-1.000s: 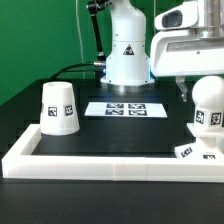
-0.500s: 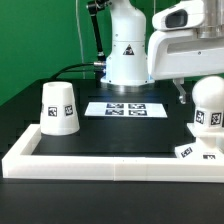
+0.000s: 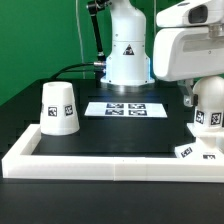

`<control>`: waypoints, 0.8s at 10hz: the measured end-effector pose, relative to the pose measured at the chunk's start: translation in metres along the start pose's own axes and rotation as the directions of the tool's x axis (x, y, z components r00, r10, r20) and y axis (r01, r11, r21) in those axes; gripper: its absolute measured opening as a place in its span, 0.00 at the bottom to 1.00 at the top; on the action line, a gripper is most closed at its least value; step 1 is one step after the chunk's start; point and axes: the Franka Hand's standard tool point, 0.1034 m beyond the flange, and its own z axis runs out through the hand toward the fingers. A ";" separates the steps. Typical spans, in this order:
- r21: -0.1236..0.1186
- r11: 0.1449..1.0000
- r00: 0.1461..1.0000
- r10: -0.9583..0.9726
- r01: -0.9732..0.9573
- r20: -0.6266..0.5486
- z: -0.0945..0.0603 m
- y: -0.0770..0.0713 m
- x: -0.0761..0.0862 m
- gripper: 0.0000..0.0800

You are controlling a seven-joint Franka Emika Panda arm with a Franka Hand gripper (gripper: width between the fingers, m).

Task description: Assemble lamp

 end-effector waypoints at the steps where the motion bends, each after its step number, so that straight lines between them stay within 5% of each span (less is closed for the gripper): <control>1: -0.019 0.993 0.994 -0.113 0.113 -0.003 -0.002 0.002 0.003 0.87; 8: -0.043 0.840 0.840 -0.540 0.542 0.050 0.001 -0.001 0.005 0.87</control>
Offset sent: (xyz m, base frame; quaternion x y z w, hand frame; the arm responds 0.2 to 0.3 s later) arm 0.0082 0.0070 0.0021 0.0039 -0.0078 -0.2238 0.9746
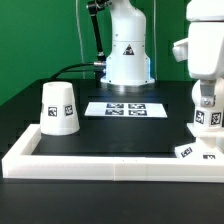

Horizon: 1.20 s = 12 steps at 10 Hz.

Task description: Assemble lamp

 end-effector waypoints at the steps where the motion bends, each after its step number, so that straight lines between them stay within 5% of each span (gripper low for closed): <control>1: 0.000 1.000 1.000 -0.018 0.018 0.001 0.001 -0.001 0.001 0.87; 5: 0.001 0.985 0.985 -0.173 0.173 0.021 0.004 0.000 -0.004 0.87; 6: 0.001 0.985 0.985 -0.171 0.171 0.021 0.004 0.000 -0.004 0.72; 8: 0.001 0.987 0.986 -0.164 0.164 0.020 0.004 0.000 -0.005 0.72; 10: -0.003 0.992 0.991 -0.130 0.130 0.019 0.004 0.002 -0.007 0.72; 12: -0.004 0.995 0.995 0.100 -0.100 0.014 0.004 0.001 -0.005 0.72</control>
Offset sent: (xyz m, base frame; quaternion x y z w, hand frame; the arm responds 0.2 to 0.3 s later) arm 0.0009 -0.0031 -0.0032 0.0175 -0.0241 -0.1283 0.9913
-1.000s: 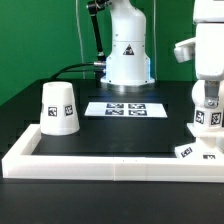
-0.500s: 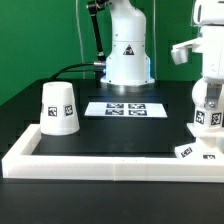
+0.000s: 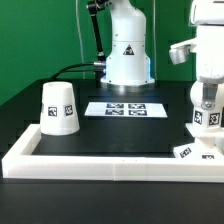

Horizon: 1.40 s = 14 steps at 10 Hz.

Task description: Assemble lamp

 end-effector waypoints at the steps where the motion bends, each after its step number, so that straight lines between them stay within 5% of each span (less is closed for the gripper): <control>1: 0.000 0.994 0.994 0.111 -0.111 0.000 0.000 0.000 0.000 0.72; 5: 0.005 0.887 0.887 0.461 -0.461 -0.002 0.000 -0.001 0.002 0.72; 12: 0.006 0.662 0.662 0.749 -0.749 -0.004 0.000 0.001 0.000 0.72; 14: 0.009 0.503 0.503 0.864 -0.864 0.000 0.000 0.001 -0.001 0.72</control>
Offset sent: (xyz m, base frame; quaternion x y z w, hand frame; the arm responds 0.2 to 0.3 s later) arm -0.0018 0.0058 -0.0016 0.0184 -0.0080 0.1946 0.9807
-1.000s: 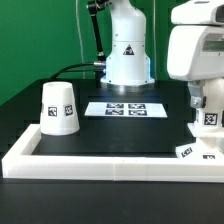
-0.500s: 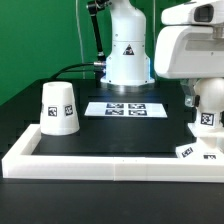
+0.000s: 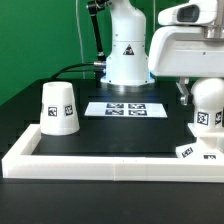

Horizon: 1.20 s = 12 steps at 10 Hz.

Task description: Assemble lamp

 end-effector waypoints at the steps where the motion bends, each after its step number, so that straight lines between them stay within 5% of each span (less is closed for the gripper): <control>1: 0.000 0.991 0.991 0.137 -0.137 0.001 0.000 0.000 0.000 0.72; 9: 0.020 0.782 0.782 0.622 -0.623 0.023 0.000 -0.001 0.000 0.72; 11: 0.027 0.700 0.701 0.713 -0.714 0.038 0.000 -0.001 0.000 0.72; 12: 0.036 0.590 0.591 0.804 -0.806 0.063 -0.001 0.001 0.000 0.72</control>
Offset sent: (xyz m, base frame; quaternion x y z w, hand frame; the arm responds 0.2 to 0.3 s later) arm -0.0036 -0.0035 -0.0061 -0.0066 -0.0025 0.2529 0.9675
